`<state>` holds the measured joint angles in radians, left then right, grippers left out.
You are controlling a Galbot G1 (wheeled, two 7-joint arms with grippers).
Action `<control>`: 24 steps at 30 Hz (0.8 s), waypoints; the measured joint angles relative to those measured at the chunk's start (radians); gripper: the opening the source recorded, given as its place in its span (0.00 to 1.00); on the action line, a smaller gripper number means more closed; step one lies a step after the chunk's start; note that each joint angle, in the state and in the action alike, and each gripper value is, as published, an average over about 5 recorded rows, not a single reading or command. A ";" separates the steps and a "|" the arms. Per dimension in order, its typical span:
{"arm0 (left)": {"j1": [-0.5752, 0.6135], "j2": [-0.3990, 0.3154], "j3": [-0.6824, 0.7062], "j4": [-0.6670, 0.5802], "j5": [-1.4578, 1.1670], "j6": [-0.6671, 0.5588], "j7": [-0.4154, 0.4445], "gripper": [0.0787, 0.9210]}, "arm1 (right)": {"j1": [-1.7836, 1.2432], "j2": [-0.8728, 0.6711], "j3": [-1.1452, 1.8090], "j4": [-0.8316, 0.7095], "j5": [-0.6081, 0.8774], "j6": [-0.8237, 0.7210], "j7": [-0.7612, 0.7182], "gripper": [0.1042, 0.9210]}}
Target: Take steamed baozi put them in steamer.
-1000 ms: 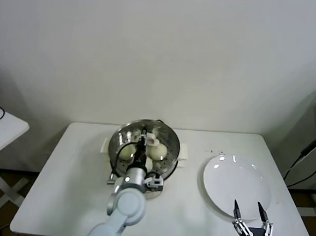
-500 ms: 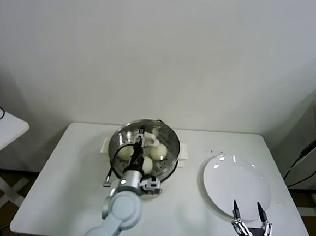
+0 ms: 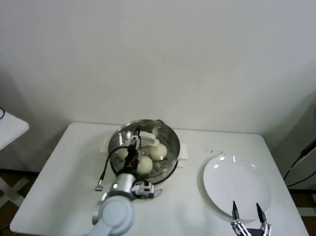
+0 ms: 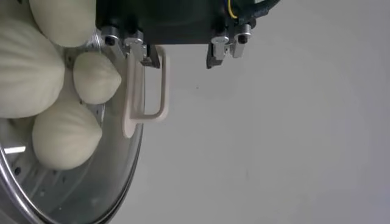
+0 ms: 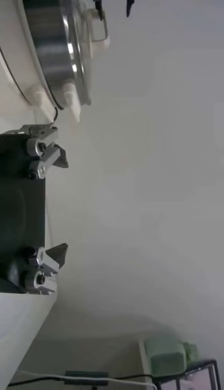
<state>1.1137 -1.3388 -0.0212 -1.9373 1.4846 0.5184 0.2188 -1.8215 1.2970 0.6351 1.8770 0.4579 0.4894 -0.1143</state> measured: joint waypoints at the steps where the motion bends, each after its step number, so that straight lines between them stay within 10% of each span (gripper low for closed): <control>1: 0.005 0.004 -0.001 -0.006 -0.002 -0.002 -0.001 0.55 | 0.000 0.000 -0.001 0.000 0.000 0.000 0.000 0.88; 18: 0.110 0.039 -0.055 -0.112 -0.078 -0.022 -0.045 0.56 | 0.002 0.003 -0.008 -0.004 -0.001 0.003 -0.003 0.88; 24: 0.156 0.030 -0.137 -0.156 -0.191 -0.034 -0.082 0.71 | 0.008 0.004 -0.011 -0.011 -0.008 -0.001 0.004 0.88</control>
<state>1.2701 -1.3091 -0.1580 -2.0934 1.2941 0.4842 0.1366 -1.8140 1.3011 0.6245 1.8664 0.4496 0.4886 -0.1104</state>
